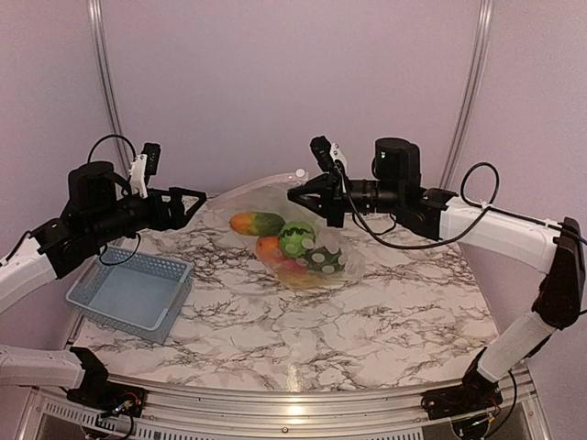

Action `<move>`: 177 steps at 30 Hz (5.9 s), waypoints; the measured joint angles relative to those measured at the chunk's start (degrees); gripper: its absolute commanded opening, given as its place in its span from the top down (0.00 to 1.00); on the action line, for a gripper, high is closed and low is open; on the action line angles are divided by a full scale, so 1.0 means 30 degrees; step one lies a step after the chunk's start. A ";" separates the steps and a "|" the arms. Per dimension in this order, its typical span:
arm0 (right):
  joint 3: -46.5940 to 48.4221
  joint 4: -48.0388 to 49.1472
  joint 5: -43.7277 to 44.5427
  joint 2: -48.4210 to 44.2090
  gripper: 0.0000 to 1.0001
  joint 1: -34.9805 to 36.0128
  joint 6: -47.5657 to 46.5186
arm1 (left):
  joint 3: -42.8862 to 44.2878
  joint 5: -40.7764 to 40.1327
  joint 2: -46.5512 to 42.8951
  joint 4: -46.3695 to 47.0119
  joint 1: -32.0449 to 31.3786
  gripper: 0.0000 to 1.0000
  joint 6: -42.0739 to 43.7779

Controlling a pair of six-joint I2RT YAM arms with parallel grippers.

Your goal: Open the zip-top bag and remove the fake food

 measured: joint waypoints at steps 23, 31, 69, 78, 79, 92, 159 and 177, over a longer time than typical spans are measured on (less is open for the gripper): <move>-0.2710 -0.1967 0.1501 -0.2004 0.96 0.3767 -0.6258 | -0.0291 0.4211 0.1428 0.1362 -0.4641 0.33 0.7111; -0.2710 -0.2382 0.1494 -0.2047 0.96 0.3774 -0.6455 | -0.0124 0.3927 0.2922 0.1435 -0.5778 0.88 0.8415; -0.0291 -0.2776 0.1843 -0.1392 0.91 0.3599 -0.2769 | -0.1632 0.0321 0.1027 0.3053 -0.6521 1.00 1.1023; -0.0058 -0.2987 0.1989 -0.1333 1.00 0.3592 -0.2725 | -0.1617 0.0372 0.1027 0.3082 -0.6594 0.47 1.0819; -0.0058 -0.2987 0.1996 -0.1333 1.00 0.3592 -0.2725 | -0.1581 0.0503 0.1035 0.3082 -0.6608 0.46 1.0790; -0.0058 -0.2994 0.1996 -0.1333 1.00 0.3592 -0.2739 | 0.0940 0.2936 0.3002 0.4554 -0.6623 0.49 0.8641; -0.8109 0.1246 0.3701 -0.8757 1.00 -0.1967 0.1399 | -0.3315 -0.1690 0.0197 0.4575 -0.4830 0.94 0.7322; -0.4299 -0.3075 0.1406 -0.8641 0.26 -0.1537 -0.0204 | -0.0991 0.0794 0.1625 0.2827 -0.4575 0.94 1.0958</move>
